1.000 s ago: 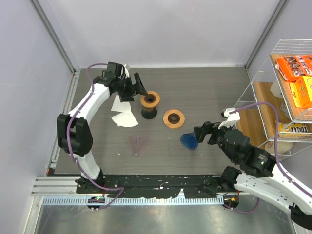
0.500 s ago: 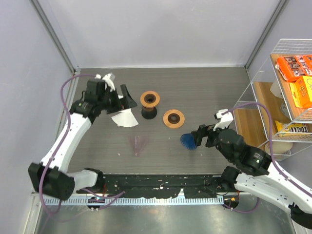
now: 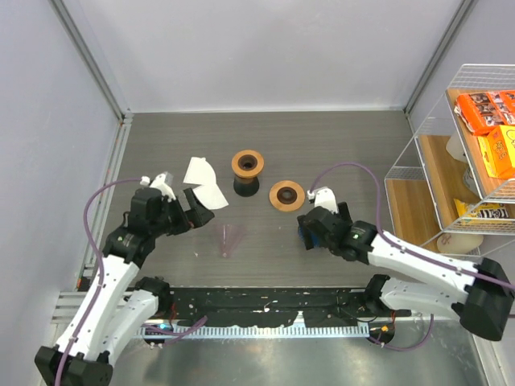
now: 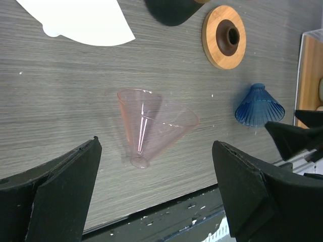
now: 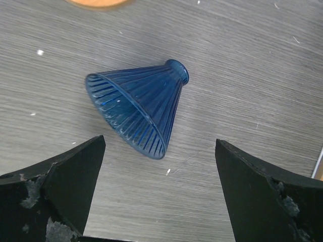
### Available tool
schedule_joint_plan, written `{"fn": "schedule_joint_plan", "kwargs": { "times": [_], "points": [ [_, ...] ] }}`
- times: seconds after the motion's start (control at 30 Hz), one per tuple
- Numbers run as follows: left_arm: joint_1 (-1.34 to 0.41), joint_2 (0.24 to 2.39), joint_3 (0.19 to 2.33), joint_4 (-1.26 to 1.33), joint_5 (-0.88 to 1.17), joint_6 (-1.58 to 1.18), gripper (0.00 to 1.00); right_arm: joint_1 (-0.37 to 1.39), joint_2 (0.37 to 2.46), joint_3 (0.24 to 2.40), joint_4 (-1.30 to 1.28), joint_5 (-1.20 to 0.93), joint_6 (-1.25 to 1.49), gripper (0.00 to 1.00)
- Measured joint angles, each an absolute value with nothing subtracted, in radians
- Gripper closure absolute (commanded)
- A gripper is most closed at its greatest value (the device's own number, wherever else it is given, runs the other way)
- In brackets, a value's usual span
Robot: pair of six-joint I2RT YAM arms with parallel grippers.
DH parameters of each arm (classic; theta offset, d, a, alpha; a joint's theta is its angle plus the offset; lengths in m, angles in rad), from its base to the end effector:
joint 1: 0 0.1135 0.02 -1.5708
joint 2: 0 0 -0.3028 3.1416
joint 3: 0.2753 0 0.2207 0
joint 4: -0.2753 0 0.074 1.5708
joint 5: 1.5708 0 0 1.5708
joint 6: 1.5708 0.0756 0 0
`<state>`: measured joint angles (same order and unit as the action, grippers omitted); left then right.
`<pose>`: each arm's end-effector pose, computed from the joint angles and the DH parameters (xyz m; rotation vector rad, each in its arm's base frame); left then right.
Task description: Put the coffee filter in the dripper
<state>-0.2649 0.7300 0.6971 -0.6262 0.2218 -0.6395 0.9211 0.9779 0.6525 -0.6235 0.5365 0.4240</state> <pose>0.1167 -0.0489 0.2779 -0.3064 2.2944 -0.7267 0.1228 0.0978 0.2406 -0.3745 2.3144 -0.0346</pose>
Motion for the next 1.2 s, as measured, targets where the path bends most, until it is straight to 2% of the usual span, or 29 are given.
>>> {"fn": "schedule_joint_plan", "kwargs": {
  "times": [0.13, 0.17, 0.33, 0.43, 0.53, 0.87, 1.2],
  "points": [
    [-0.265, 0.656, 0.678, -0.641, 0.198, -0.648, 0.01, 0.921, 1.115, 0.657, -0.614, 0.571, 0.422, 0.09],
    [-0.265, 0.645, 0.678, -0.648, 0.190, -0.648, 0.00, 0.921, 1.138, 0.659, -0.613, 0.577, 0.421, 0.15],
    [-0.265, 0.615, 0.676, -0.668, 0.167, -0.647, 0.00, 0.913, 1.225, 0.691, -0.599, 0.607, 0.412, 0.29],
    [-0.265, 0.610, 0.672, -0.672, 0.160, -0.647, 0.01, 0.905, 1.242, 0.709, -0.579, 0.612, 0.397, 0.41],
    [-0.265, 0.608, 0.666, -0.676, 0.157, -0.647, 0.00, 0.891, 1.248, 0.715, -0.543, 0.607, 0.388, 0.47],
    [-0.265, 0.583, 0.665, -0.703, 0.157, -0.646, 0.00, 0.867, 1.288, 0.716, -0.506, 0.590, 0.375, 0.78],
    [-0.265, 0.538, 0.665, -0.712, 0.192, -0.647, 0.00, 0.867, 1.223, 0.739, -0.543, 0.564, 0.392, 0.94]
  ]
}}
